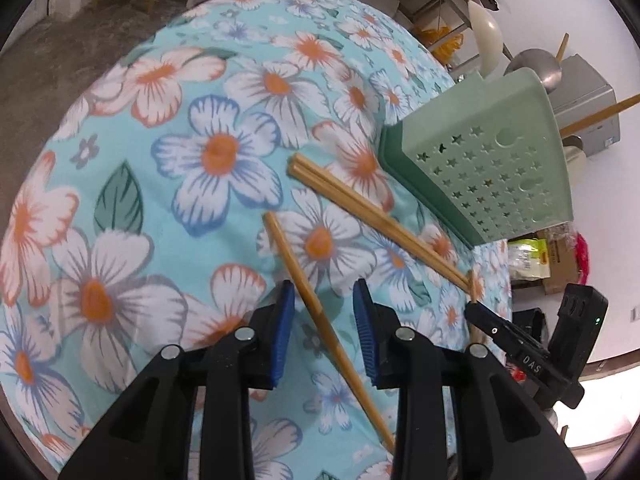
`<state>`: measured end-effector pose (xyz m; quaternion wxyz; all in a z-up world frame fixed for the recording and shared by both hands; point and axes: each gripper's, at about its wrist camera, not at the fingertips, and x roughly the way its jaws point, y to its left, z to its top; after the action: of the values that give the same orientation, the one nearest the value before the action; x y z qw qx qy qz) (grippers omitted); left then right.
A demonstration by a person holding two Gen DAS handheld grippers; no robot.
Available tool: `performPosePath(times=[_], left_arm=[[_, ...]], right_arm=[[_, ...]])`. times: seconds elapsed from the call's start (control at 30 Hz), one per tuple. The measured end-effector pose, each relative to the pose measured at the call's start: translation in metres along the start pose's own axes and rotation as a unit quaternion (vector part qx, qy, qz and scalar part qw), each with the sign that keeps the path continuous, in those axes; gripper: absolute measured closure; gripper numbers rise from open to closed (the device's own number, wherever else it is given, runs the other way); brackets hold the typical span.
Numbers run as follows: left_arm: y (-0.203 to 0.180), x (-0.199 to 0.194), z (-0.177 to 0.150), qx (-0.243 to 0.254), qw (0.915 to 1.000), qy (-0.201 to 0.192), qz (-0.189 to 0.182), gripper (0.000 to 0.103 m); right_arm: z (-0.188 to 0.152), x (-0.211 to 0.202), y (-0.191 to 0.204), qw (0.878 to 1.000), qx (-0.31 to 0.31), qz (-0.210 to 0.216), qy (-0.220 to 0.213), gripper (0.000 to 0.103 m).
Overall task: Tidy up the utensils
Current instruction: 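Grasp another chopstick with the left gripper while the right gripper holds its chopstick, then carry both chopsticks to the green holder while the left gripper opens over it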
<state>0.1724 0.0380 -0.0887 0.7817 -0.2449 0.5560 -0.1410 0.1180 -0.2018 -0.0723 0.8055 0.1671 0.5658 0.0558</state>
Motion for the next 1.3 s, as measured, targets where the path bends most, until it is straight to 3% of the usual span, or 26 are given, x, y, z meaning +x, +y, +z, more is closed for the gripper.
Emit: performPosePath(times=[0.13,0.37,0.73,0.97,1.3], left_arm=[[-0.001,0.002,-0.001,0.011,0.9996,-0.012,0.024,0.089],[-0.006,-0.008,-0.002,0.027,0.9980,-0.045,0.034,0.090],[-0.040,-0.066,-0.004,0.077,0.9907,-0.112,0.009,0.095],[-0.083,-0.107,-0.004,0.141,0.9768,-0.161,-0.003,0.097],[-0.148,-0.167,0.008,0.228,0.9395,-0.255,-0.015,0.097]], right_arm=[[-0.001,-0.003,-0.007,1.000,0.022,0.011,-0.004,0.098],[-0.004,-0.035,-0.006,0.998,0.039,0.023,-0.049,0.098],[0.013,-0.091,0.013,0.991,0.017,0.050,-0.126,0.098],[0.027,-0.122,0.031,0.982,-0.007,0.066,-0.175,0.098],[0.037,-0.157,0.029,0.972,-0.014,0.076,-0.221,0.098]])
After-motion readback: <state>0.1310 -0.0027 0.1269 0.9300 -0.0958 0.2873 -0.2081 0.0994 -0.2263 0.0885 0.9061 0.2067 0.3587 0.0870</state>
